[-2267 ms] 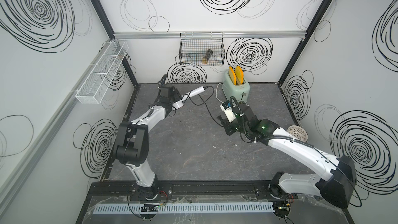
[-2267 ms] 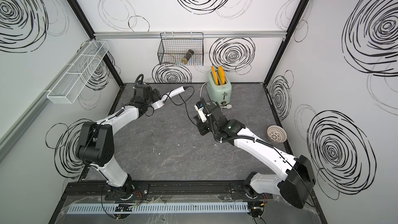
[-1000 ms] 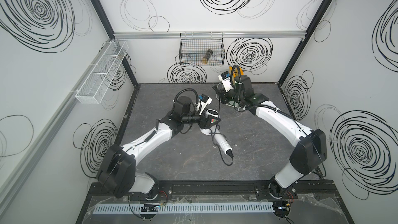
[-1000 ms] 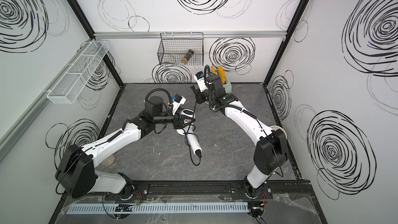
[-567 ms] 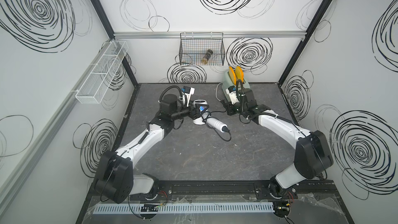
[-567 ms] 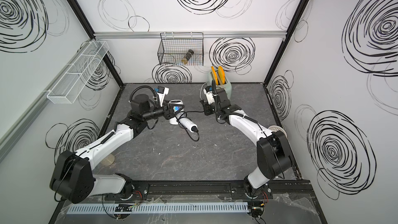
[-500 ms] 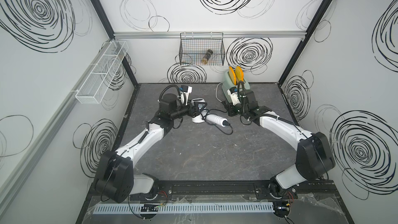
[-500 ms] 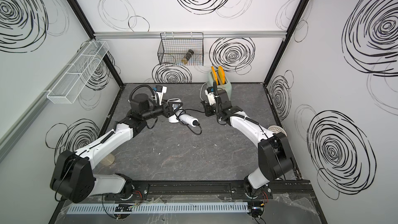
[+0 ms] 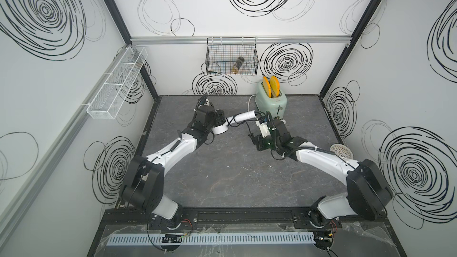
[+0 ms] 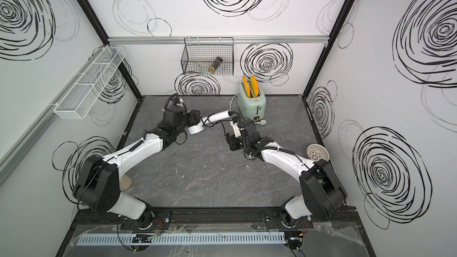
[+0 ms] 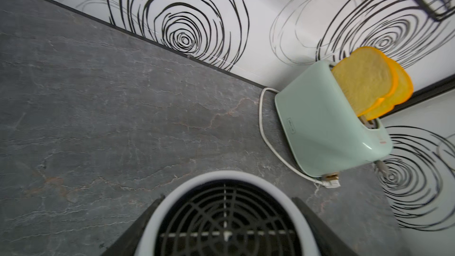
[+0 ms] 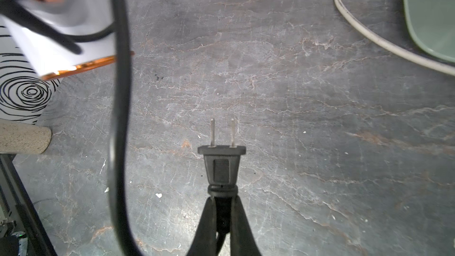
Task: Wrap the cord around the hair dryer
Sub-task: Wrap the power cord around the hair dryer.
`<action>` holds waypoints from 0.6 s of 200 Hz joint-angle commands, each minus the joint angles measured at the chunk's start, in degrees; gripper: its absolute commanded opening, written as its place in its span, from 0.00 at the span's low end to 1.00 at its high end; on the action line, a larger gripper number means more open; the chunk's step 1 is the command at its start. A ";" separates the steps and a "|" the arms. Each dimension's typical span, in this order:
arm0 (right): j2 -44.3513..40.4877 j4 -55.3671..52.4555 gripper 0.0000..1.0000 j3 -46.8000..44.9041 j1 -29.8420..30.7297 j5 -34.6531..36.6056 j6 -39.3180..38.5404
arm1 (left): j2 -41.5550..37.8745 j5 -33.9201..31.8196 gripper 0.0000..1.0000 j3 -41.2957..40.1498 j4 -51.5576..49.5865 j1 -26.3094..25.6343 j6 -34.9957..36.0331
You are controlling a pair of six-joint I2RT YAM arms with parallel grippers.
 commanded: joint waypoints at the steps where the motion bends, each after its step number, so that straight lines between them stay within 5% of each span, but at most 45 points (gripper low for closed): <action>1: -1.98 -1.02 0.00 1.70 3.34 6.37 0.96 | 2.65 -13.05 0.00 4.63 1.20 -1.81 3.59; 74: -5.84 -5.80 0.00 5.33 6.32 16.22 -3.08 | 8.98 -20.02 0.00 7.29 -1.79 -2.20 9.34; 120: -6.62 -6.33 0.00 10.59 8.74 22.82 -14.07 | 11.53 -15.96 0.00 8.07 -1.78 -3.44 17.24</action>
